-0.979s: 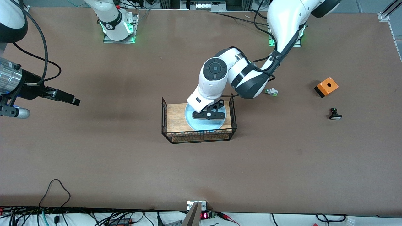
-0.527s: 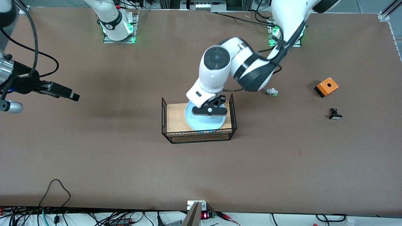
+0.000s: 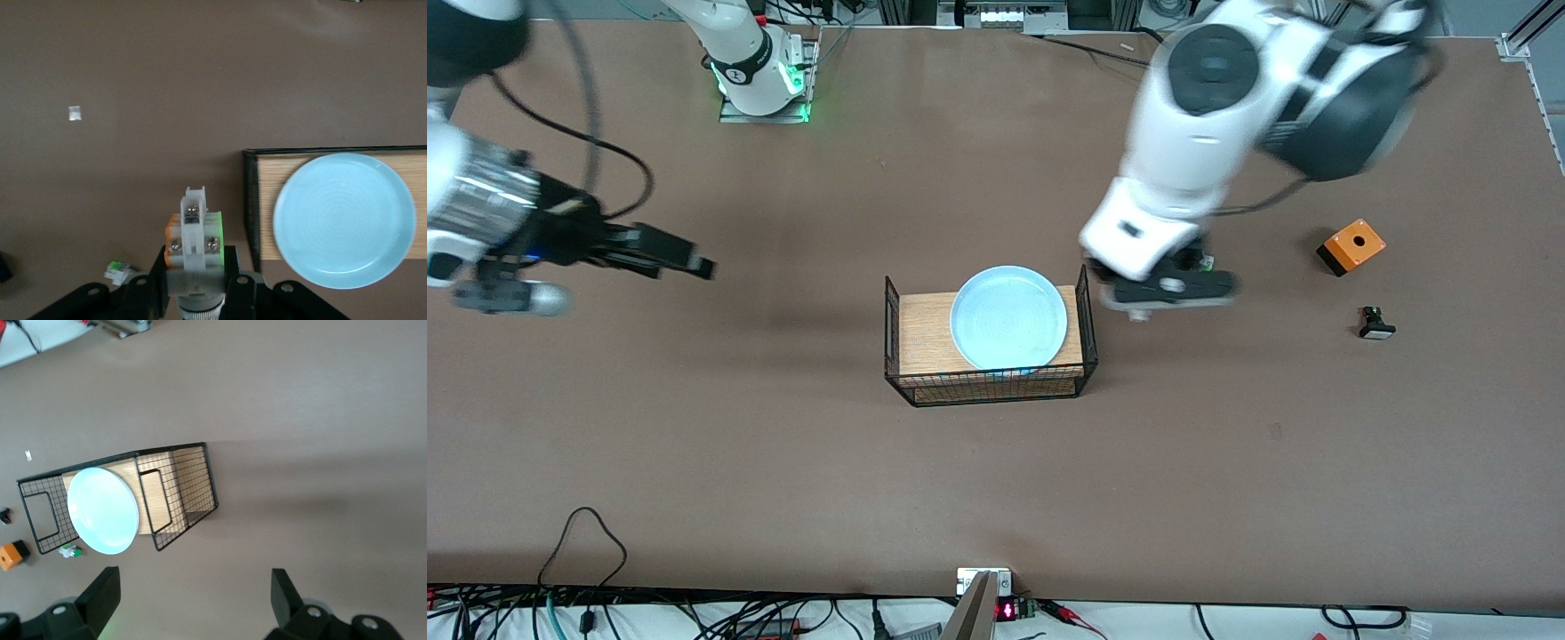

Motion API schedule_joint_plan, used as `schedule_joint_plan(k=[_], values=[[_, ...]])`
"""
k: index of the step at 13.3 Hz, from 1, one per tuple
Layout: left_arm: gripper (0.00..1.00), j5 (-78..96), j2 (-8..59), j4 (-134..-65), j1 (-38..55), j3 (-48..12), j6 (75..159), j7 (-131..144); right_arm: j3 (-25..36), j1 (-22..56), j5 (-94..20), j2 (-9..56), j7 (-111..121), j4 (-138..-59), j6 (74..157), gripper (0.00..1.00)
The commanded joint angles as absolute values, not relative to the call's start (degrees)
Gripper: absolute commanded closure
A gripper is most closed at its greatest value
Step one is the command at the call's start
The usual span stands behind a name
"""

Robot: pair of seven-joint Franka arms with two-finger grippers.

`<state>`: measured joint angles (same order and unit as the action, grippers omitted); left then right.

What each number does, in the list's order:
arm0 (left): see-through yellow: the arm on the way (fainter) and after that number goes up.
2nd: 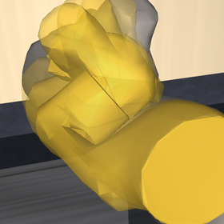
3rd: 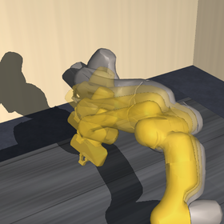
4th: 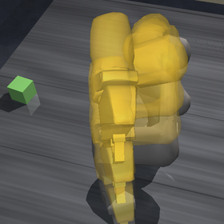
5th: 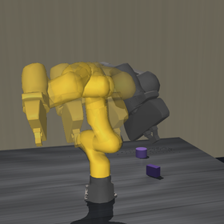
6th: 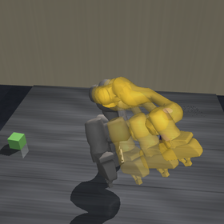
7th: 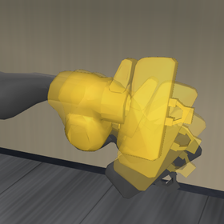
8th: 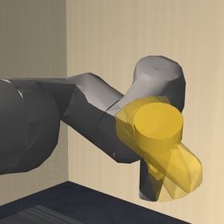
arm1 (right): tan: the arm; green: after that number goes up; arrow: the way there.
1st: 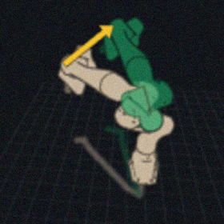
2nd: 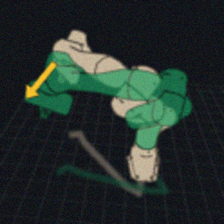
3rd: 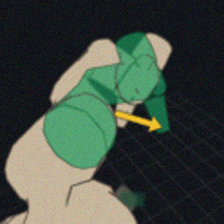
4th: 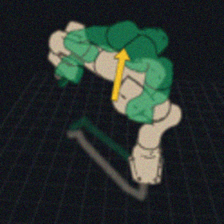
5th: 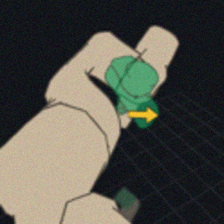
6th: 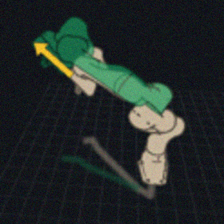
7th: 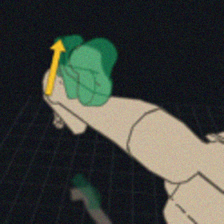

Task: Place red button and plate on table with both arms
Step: 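Carry the button toward the orange box while the right gripper reaches the plate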

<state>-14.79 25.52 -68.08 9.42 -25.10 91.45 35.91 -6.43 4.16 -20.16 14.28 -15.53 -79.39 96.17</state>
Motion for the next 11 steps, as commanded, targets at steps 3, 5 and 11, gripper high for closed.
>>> schedule_joint_plan(k=[3,5,11], values=[[1.0,-14.8,25.0,-69.9,-5.7,-26.0,90.4,20.0,-6.2,12.4,-15.4,19.4,-15.7,-78.3,102.3,0.0],[1.0,-14.6,25.0,-70.1,-9.1,-26.1,90.6,17.2,-6.2,16.4,-11.1,20.1,-17.3,-78.3,103.9,0.0],[1.0,-9.5,25.0,-70.1,-16.7,-26.0,90.3,11.2,-6.2,27.3,-0.3,22.4,-31.2,-77.9,105.6,0.01]])
